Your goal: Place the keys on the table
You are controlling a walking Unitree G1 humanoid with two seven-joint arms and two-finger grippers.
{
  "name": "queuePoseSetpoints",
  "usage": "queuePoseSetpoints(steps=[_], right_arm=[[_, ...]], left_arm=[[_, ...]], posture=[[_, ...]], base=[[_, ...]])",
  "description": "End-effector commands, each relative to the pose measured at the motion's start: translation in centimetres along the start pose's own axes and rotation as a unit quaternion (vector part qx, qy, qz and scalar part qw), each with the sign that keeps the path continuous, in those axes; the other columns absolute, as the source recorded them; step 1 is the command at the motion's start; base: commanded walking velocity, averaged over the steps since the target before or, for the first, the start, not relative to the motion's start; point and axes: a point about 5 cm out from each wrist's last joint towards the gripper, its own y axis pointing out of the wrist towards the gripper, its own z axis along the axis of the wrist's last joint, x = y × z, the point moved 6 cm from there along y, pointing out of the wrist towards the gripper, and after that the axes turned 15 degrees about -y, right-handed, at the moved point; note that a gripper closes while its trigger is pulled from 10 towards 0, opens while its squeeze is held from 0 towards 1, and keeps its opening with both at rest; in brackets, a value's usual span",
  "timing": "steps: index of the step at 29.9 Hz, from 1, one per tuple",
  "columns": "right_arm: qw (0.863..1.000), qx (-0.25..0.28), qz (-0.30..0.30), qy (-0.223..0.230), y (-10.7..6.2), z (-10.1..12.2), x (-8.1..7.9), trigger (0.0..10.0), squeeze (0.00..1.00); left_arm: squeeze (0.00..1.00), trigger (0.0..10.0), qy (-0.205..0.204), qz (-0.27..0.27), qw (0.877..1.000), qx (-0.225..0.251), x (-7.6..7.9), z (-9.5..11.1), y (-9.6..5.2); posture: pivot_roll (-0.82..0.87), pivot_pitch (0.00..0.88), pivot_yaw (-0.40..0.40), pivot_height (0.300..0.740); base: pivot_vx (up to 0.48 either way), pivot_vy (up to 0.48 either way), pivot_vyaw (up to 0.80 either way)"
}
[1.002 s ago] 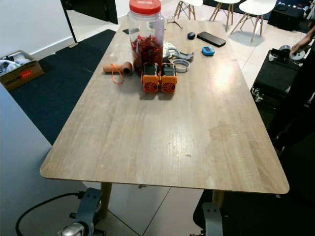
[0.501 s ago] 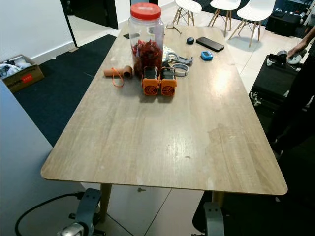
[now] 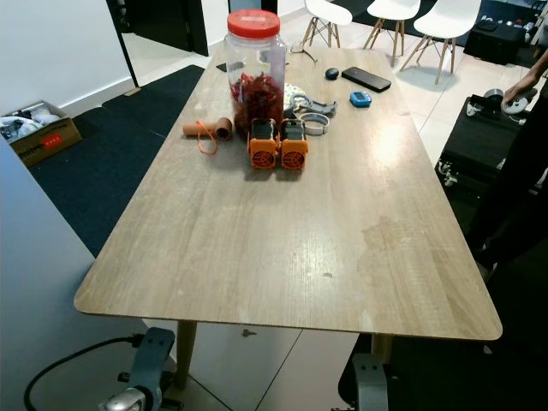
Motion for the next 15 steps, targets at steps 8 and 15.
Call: queuePoseSetpoints(steps=[8,15], right_arm=[[1.0,0.001,-0.005,0.016,0.1,0.31,0.03,10.0,0.0],[1.0,0.002,-0.009,0.022,0.14,0.51,0.28,10.0,0.0]], left_arm=[[0.0,10.0,0.011,0.003,1.0,-0.001,-0.13,0.42,0.1],[0.0,10.0,0.021,0.0,1.0,0.0,0.1,0.81,0.24]], posture=[[0.15,0.029,-0.068,0.74],[0.15,0.031,-0.074,0.74]], base=[[0.0,0.0,0.0],[0.0,0.0,0.0]])
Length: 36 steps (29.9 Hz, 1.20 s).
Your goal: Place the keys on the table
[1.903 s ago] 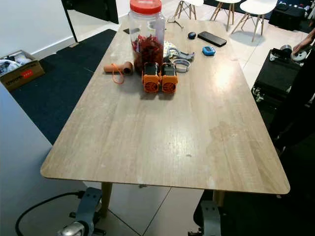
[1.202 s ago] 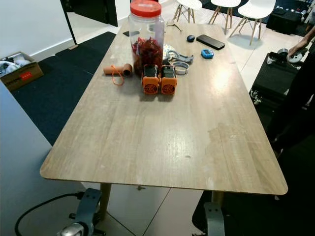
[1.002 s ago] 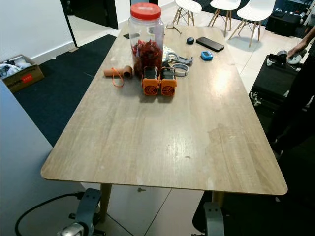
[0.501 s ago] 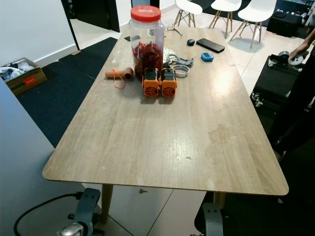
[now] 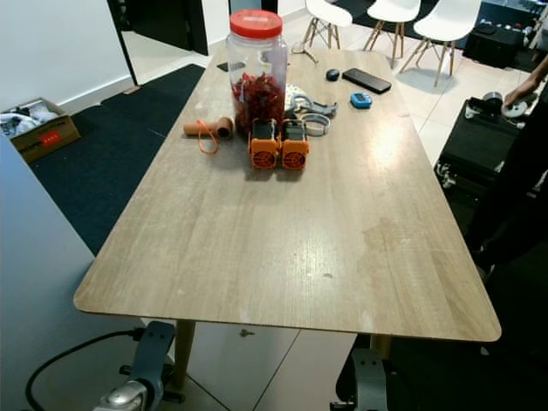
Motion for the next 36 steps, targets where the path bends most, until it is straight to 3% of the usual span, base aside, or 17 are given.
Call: queuePoseSetpoints(steps=[1,24,36], right_arm=[[1.0,-0.006,-0.006,0.01,0.0,-0.2,0.3,10.0,0.0],[0.999,0.004,-0.023,0.03,0.2,1.0,1.6,10.0,0.0],[0.999,0.0,-0.027,0.033,0.4,1.6,1.3,10.0,0.0]], left_arm=[[0.0,10.0,0.014,0.0,1.0,-0.005,0.0,0.2,0.1],[0.0,10.0,0.037,-0.02,0.999,-0.003,1.6,1.8,0.7],[0.0,10.0,0.035,-0.023,0.999,0.0,2.1,2.0,0.9]], posture=[[0.15,0.032,-0.076,0.74],[0.13,0.01,-0.099,0.74],[0.13,0.0,-0.086,0.74]], base=[[0.0,0.0,0.0],[0.0,0.0,0.0],[0.0,0.0,0.0]])
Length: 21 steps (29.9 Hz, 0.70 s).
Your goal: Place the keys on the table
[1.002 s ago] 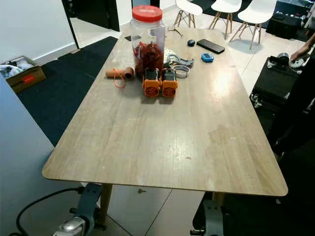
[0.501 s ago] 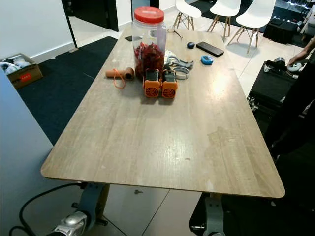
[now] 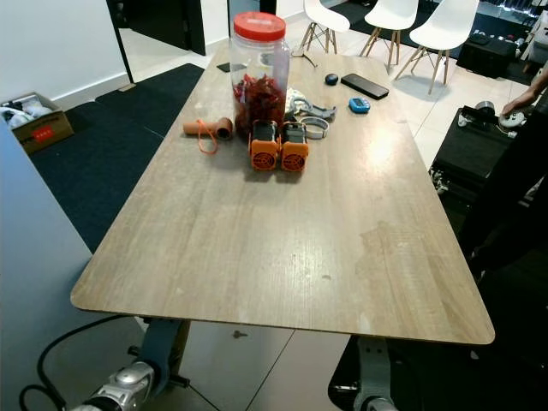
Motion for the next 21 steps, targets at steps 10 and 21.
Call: queuePoseSetpoints(steps=[10,21], right_arm=[[1.0,-0.013,-0.002,0.016,-0.5,-2.0,0.7,10.0,0.0],[0.999,-0.025,-0.011,0.018,-1.0,-3.7,0.3,10.0,0.0]], left_arm=[[0.0,10.0,-0.043,0.002,0.999,-0.001,0.5,-1.2,-0.1],[0.0,10.0,-0.019,0.002,1.0,-0.019,0.0,-2.6,-0.5]], posture=[[0.11,0.004,-0.045,0.74],[0.06,0.023,-0.025,0.74]], base=[[0.0,0.0,0.0],[0.0,0.0,0.0]])
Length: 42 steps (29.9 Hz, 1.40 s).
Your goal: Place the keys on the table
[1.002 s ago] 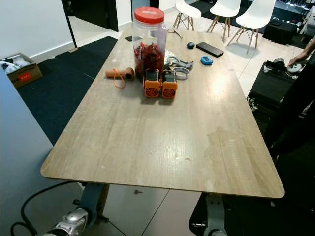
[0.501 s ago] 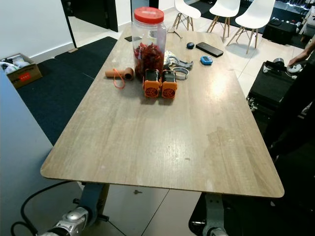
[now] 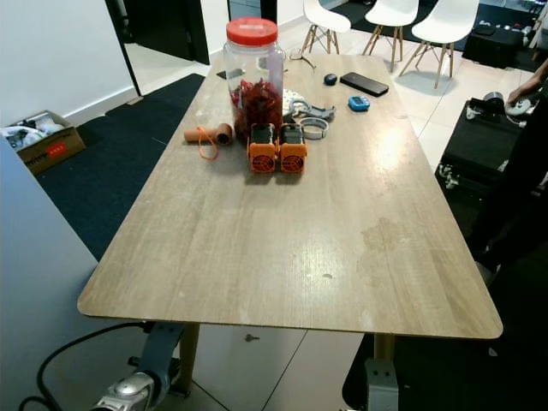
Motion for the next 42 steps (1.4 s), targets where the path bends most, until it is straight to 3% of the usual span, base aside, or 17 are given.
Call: queuePoseSetpoints(steps=[1,11,26,42], right_arm=[[1.0,0.004,-0.004,0.004,0.0,0.0,0.0,10.0,0.0],[1.0,0.0,0.002,-0.016,-0.1,-0.3,-0.1,10.0,0.0],[1.0,-0.001,0.01,-0.011,0.0,-0.2,-0.8,10.0,0.0],[1.0,0.004,0.014,-0.023,0.0,0.2,-0.8,10.0,0.0]], left_arm=[[0.0,10.0,-0.003,-0.003,1.0,-0.004,0.3,-0.5,0.0],[0.0,10.0,-0.009,-0.011,1.0,-0.004,0.2,-0.8,-0.2],[0.0,10.0,-0.008,-0.013,1.0,-0.003,-0.3,-0.6,-0.3],[0.0,10.0,-0.014,-0.01,1.0,0.007,-0.6,-0.1,-0.3]], posture=[[0.06,0.023,-0.025,0.74],[0.08,0.038,-0.033,0.74],[0.08,0.037,-0.016,0.74],[0.09,0.023,-0.032,0.74]], base=[[0.0,0.0,0.0],[0.0,0.0,0.0],[0.0,0.0,0.0],[-0.341,0.0,0.0]])
